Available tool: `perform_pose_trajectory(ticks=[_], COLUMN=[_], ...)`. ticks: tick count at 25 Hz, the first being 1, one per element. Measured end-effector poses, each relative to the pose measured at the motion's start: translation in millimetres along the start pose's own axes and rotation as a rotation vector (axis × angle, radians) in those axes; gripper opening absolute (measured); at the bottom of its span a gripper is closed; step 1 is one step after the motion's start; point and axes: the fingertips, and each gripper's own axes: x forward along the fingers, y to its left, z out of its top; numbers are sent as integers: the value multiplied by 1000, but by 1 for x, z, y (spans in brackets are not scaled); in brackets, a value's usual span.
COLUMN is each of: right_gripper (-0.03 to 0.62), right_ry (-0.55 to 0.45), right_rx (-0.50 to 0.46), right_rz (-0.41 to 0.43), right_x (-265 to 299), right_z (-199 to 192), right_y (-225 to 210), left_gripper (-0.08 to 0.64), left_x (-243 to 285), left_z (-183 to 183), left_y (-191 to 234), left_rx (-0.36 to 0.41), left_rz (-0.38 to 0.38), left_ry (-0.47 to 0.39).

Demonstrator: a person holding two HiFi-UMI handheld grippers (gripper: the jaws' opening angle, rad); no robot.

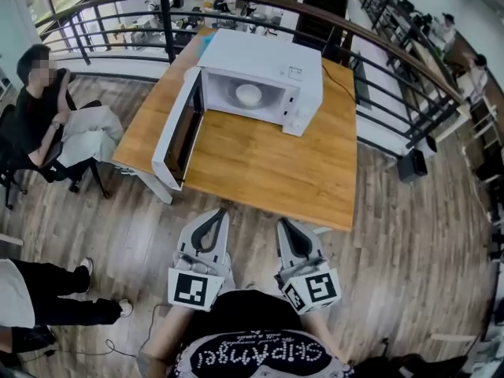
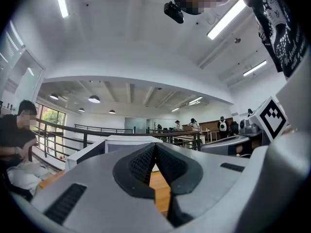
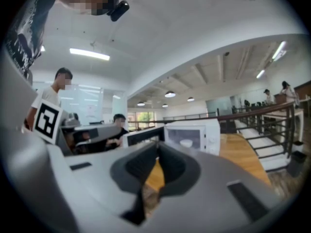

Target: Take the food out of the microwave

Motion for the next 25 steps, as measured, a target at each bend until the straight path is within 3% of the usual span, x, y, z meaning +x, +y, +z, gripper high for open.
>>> perform_pose_trajectory(ticks=[12, 25], right_gripper=[39, 38], right_ry=[5, 49], right_rx=[20, 43], right_rz=[-40, -22], right_x=[65, 120], right_z=[4, -6], right_y=[6, -29], left_gripper=[32, 32], left_x=[34, 89], left_z=[-4, -28], left_y=[66, 90], left_rx=[-21, -54], left_rz=[-26, -20], left_ry=[24, 67])
